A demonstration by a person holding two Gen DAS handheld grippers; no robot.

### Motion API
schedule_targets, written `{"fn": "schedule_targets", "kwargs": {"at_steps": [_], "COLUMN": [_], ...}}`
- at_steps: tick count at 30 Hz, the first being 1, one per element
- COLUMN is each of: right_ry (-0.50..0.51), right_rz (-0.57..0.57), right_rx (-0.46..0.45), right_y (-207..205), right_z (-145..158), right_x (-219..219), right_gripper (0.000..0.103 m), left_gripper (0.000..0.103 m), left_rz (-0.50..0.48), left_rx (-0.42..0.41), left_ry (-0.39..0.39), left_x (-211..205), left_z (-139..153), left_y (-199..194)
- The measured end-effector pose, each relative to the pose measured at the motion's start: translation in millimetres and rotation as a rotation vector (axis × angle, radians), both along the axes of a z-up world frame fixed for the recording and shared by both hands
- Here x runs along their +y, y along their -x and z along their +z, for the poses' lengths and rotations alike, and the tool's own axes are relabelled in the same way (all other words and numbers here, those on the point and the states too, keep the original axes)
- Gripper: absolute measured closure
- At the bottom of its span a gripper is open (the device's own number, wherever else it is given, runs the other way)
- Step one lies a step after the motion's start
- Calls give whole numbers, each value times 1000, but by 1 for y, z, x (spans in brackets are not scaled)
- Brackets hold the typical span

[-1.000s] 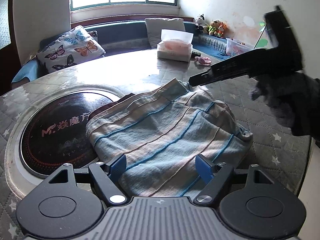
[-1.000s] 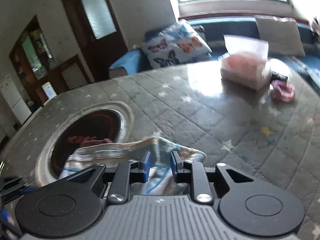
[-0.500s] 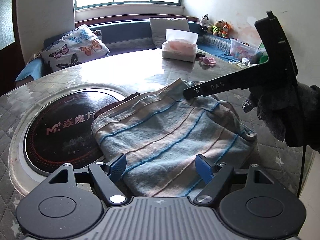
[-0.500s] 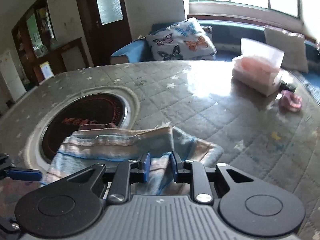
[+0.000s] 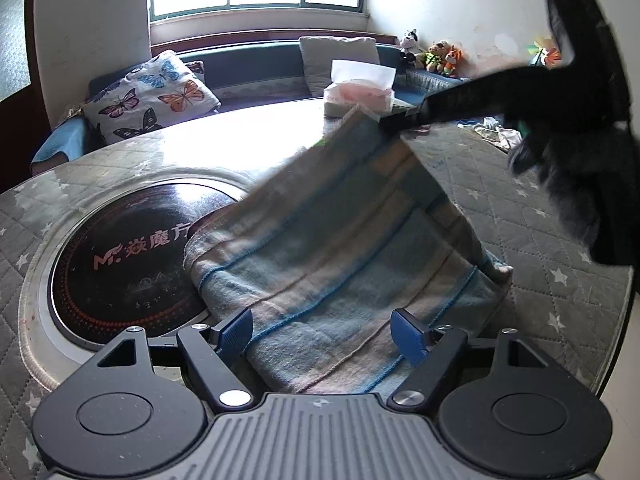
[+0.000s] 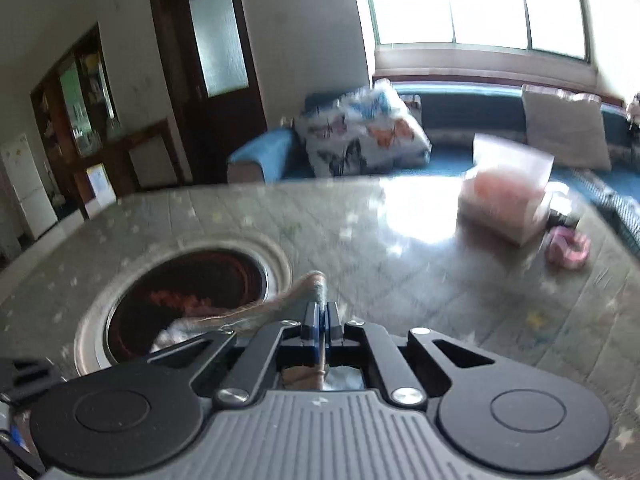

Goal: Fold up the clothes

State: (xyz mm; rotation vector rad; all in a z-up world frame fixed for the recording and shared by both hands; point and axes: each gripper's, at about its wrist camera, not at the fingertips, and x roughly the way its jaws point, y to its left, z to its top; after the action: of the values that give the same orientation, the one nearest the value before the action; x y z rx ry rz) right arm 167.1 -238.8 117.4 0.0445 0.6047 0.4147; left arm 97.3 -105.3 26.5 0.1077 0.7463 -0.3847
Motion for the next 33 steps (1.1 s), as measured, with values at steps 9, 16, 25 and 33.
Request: {"fn": "schedule_targets", "kwargs": {"at_steps": [9,16,25,33], "right_ry": [-75,-79,-31,-49], "right_rz": [-71,-8,5,-61], "right_rx": [9,124,109,-29], "right_y": [1,-20,-19,9], "right_z": [5,-30,-41,-5], "right_x": [-34,-12,8,-12], "right_gripper": [99,75,100,101], "left_gripper": [25,25,25,24], "left_rz": [-11,4,21,-1], "left_rx": [1,8,13,1], "left_ry": [-9,-15,-17,-17], "left_x": [-4,-1,4,0], "left_z": [-1,-2,-2,-1], "left_y": [0,0,-4,-3]}}
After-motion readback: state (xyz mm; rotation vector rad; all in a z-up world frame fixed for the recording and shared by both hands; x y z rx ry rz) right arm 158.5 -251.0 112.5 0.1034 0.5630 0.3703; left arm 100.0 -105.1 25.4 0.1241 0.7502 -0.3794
